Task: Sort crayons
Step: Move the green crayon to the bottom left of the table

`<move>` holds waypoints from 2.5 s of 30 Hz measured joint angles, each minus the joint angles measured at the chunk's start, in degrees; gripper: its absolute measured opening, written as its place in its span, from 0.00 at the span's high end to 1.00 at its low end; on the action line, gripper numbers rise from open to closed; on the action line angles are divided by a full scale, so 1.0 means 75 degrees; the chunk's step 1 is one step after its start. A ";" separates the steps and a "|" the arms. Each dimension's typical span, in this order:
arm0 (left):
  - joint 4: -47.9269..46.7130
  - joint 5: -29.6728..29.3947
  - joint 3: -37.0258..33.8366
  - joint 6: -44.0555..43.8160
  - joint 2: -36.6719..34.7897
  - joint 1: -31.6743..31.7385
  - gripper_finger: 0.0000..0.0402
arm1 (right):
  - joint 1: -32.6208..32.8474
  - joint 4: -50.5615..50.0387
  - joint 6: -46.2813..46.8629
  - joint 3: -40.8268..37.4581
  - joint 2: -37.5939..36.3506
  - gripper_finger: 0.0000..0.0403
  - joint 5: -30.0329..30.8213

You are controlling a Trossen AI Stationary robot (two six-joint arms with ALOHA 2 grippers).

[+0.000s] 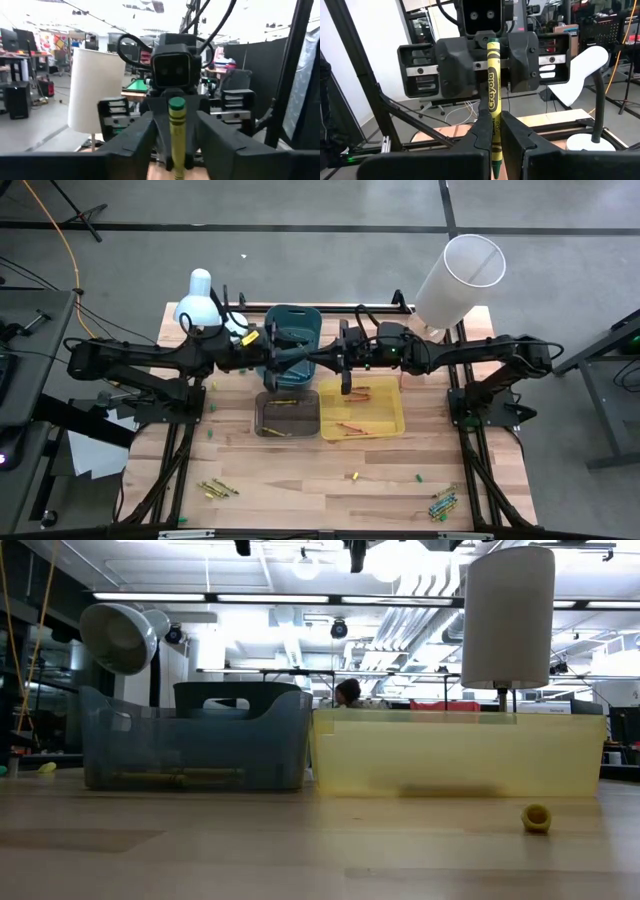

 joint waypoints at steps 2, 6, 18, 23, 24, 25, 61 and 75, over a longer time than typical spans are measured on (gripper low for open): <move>0.0017 -0.0009 0.0000 0.0126 0.0000 0.0012 0.75 | 0.0000 -0.0003 0.0000 0.0000 0.0000 0.97 0.0062; 0.0036 0.0026 0.0000 0.0250 0.0038 0.0012 0.91 | 0.0000 0.0010 0.0030 0.0000 0.0000 0.97 0.0137; -0.1560 -0.0059 -0.0007 0.0552 -0.0766 0.0355 0.99 | -0.0264 -0.0761 0.1268 0.0004 -0.0449 0.92 0.0192; -0.3489 -0.0069 -0.0006 0.0404 -0.1902 0.0548 0.99 | -0.0556 -0.1935 0.1157 0.0003 -0.1278 0.76 0.1040; -0.3848 -0.0070 -0.0006 0.0325 -0.2107 0.0509 0.99 | -0.0607 -0.2236 0.1046 0.0003 -0.1458 0.72 0.1268; -0.4273 -0.0070 -0.0003 0.0188 -0.2302 0.0437 0.99 | -0.0653 -0.2505 0.0898 0.0003 -0.1609 0.69 0.1506; -0.9142 0.0963 0.2014 0.1362 0.3841 -0.4596 1.00 | -0.0991 -0.5716 -0.0600 0.0003 -0.2174 0.50 0.2190; -0.8917 0.1874 0.2652 -0.1369 0.4846 -0.3612 1.00 | -0.0991 -0.6062 -0.0600 0.0002 -0.2174 0.50 0.2190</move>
